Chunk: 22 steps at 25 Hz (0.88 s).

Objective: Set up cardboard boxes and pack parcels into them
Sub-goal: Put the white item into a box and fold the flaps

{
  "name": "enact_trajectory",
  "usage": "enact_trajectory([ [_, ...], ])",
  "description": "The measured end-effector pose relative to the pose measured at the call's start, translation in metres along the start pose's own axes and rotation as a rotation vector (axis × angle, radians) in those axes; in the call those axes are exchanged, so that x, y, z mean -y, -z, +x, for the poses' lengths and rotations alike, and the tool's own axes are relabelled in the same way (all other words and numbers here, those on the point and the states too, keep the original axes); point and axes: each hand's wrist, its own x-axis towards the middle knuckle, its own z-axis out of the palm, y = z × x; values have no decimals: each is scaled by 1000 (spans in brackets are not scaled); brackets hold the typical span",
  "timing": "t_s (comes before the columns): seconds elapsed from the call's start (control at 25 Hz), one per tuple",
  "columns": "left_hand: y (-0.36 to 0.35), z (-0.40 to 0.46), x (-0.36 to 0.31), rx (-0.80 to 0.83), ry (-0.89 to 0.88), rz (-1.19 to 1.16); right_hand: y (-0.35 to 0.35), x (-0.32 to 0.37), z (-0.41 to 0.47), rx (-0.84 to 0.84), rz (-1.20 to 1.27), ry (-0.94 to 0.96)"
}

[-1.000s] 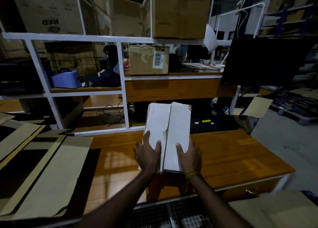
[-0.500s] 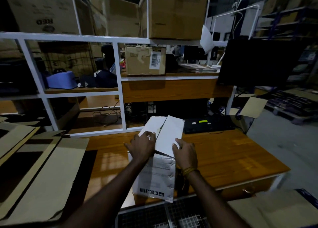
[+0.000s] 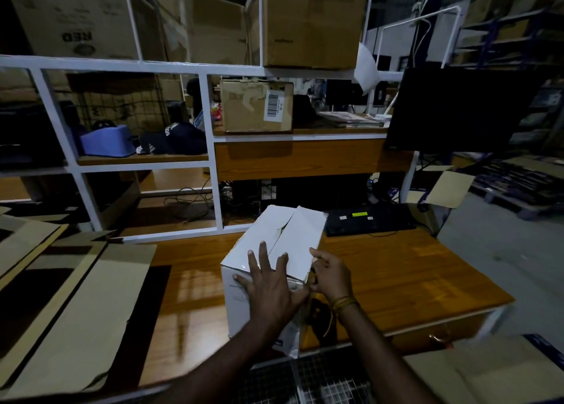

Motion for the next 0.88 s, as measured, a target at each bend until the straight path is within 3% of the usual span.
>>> enact_trajectory([
  [0.12, 4, 13, 32, 35, -120, -16, -9, 1, -4, 1, -16, 78],
  [0.28, 26, 31, 90, 90, -284, -200, -17, 3, -3, -28, -235, 159],
  [0.48, 61, 43, 133, 275, -298, -306, -14, 3, -5, 0, -441, 255],
  [0.56, 67, 41, 141, 218, -273, -209, -9, 0, -1, -24, -529, 269],
  [0.64, 67, 32, 132, -32, -219, -42, -3, -3, 5, -66, -586, 263],
  [0.72, 58, 23, 111, -227, -102, -90, 3, -1, 12, -36, -514, 245],
  [0.88, 31, 14, 82, -185, 84, -194, 1, 5, 10, 36, -417, 215],
])
